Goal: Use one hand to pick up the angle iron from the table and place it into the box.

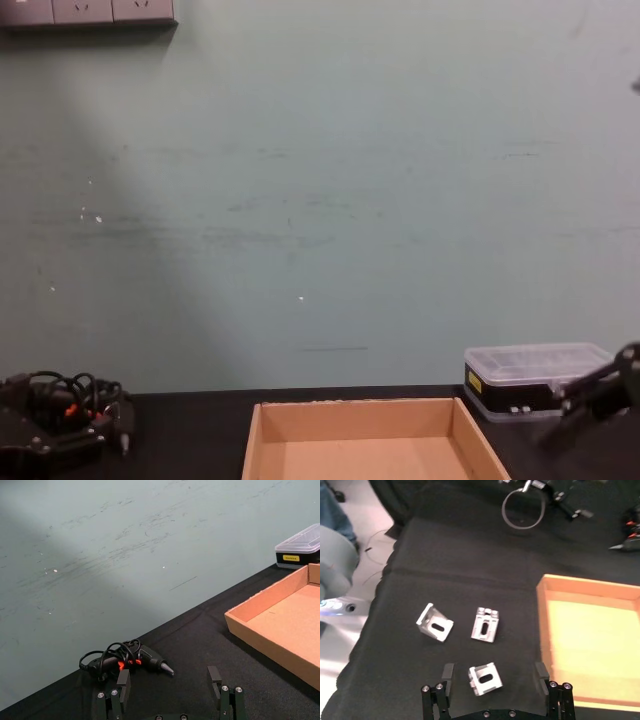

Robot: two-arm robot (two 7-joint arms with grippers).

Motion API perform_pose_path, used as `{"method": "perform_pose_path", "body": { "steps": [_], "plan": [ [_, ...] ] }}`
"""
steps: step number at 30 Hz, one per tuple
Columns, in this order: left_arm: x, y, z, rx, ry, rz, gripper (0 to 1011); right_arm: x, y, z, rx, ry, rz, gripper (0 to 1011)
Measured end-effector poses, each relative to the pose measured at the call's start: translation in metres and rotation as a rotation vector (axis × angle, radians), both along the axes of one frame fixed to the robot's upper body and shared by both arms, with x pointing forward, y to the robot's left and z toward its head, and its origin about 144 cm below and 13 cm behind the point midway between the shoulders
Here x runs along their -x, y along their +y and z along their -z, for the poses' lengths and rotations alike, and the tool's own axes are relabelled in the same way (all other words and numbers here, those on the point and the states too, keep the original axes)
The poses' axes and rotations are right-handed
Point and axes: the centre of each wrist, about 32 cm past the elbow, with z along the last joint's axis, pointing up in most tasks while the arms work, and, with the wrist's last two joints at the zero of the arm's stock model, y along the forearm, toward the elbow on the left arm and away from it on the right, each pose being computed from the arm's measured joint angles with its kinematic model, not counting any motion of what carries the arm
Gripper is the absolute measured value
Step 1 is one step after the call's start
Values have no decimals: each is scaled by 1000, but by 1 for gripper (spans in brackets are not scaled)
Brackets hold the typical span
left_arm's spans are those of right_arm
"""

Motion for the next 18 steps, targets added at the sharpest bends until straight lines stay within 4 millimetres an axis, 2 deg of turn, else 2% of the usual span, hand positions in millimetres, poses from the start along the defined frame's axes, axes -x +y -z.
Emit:
{"method": "perform_pose_path", "body": {
  "steps": [18],
  "plan": [
    [0,0,0,0,0,0,1000,-13,22,15,93,53,-110,1003]
  ]
}}
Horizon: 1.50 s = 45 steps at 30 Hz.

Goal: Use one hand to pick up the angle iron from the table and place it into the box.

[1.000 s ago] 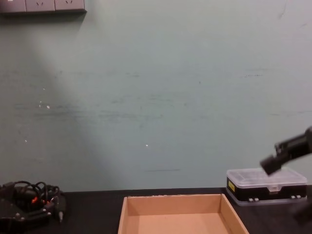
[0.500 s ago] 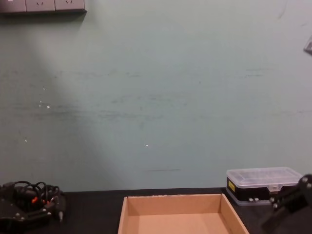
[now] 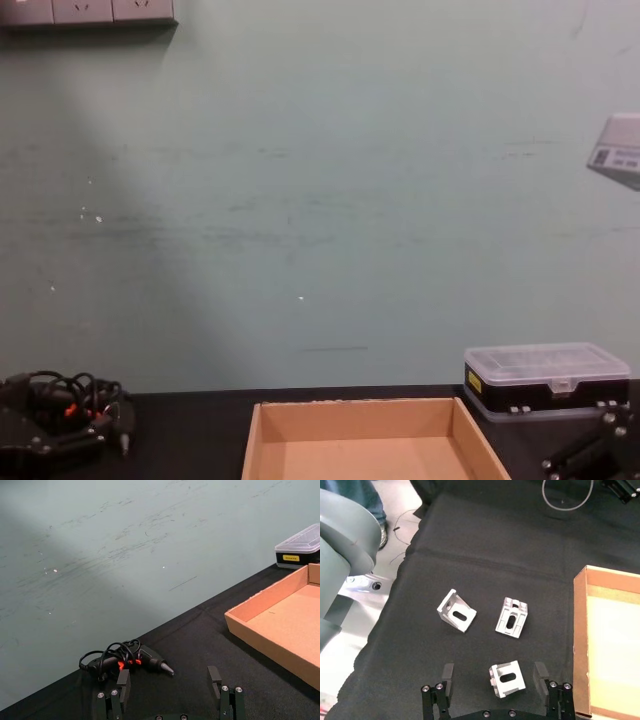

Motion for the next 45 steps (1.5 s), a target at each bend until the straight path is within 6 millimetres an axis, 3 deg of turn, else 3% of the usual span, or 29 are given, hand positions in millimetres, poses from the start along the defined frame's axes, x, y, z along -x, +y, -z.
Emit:
{"method": "perform_pose_path", "body": {
  "steps": [45],
  "plan": [
    [0,0,0,0,0,0,1000,-24,26,28,114,6,-90,1003]
  ]
}}
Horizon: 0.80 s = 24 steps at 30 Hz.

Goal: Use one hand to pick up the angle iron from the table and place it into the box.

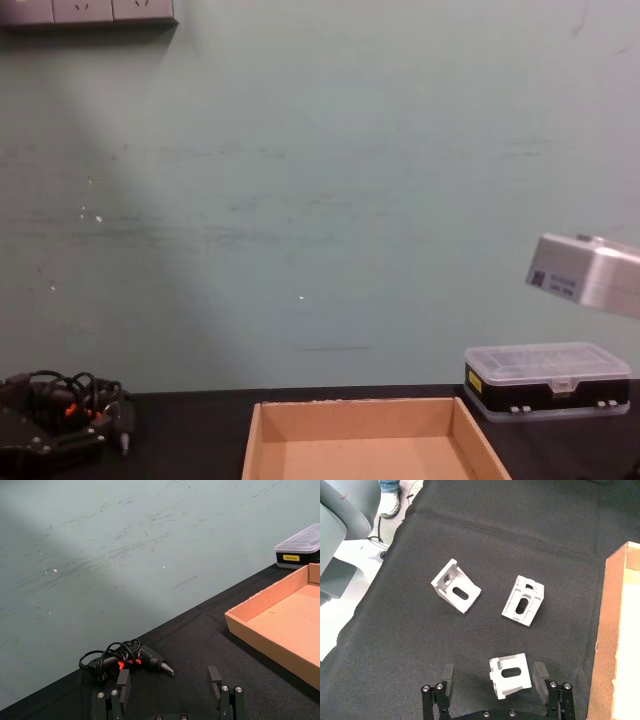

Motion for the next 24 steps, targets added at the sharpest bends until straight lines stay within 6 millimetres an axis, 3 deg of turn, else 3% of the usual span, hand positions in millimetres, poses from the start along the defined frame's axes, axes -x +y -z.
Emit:
{"method": "perform_pose_path", "body": {
  "steps": [16,24],
  "plan": [
    [0,0,0,0,0,0,1000,0,2,10,4,6,5,997],
    [0,0,0,0,0,0,1000,-1,2,10,-12,-29,31,792]
  ]
}}
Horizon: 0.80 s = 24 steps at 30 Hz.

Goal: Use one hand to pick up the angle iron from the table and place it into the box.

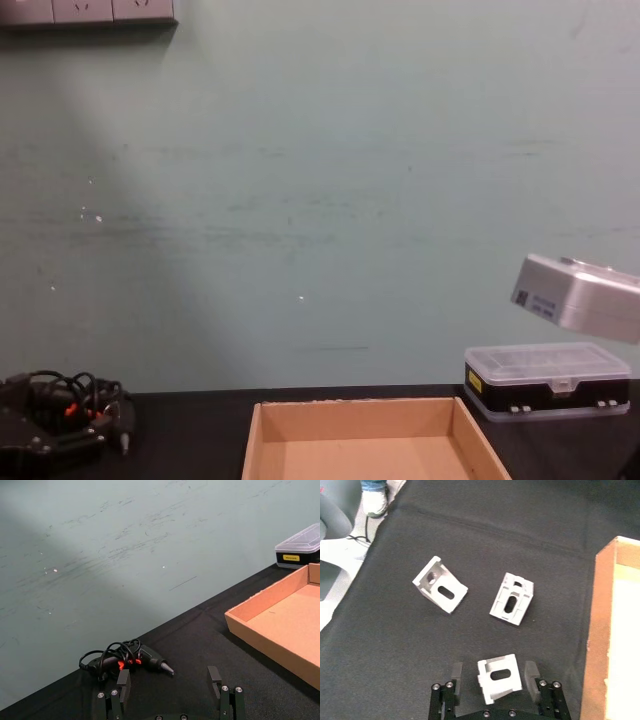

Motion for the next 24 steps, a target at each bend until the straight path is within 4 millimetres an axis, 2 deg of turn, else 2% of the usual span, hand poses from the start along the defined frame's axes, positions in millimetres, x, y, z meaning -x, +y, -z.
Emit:
{"method": "perform_pose_path", "body": {
  "steps": [12,16,17,23,24],
  "plan": [
    [0,0,0,0,0,0,1000,-1,-2,1,-31,-4,12,445],
    [0,0,0,0,0,0,1000,-1,-1,4,-49,14,7,273],
    [0,0,0,0,0,0,1000,-1,-1,4,-49,14,7,273],
    [0,0,0,0,0,0,1000,-1,1,6,-57,31,-6,70],
    [0,0,0,0,0,0,1000,-2,1,7,-58,33,-9,64]
  ]
}}
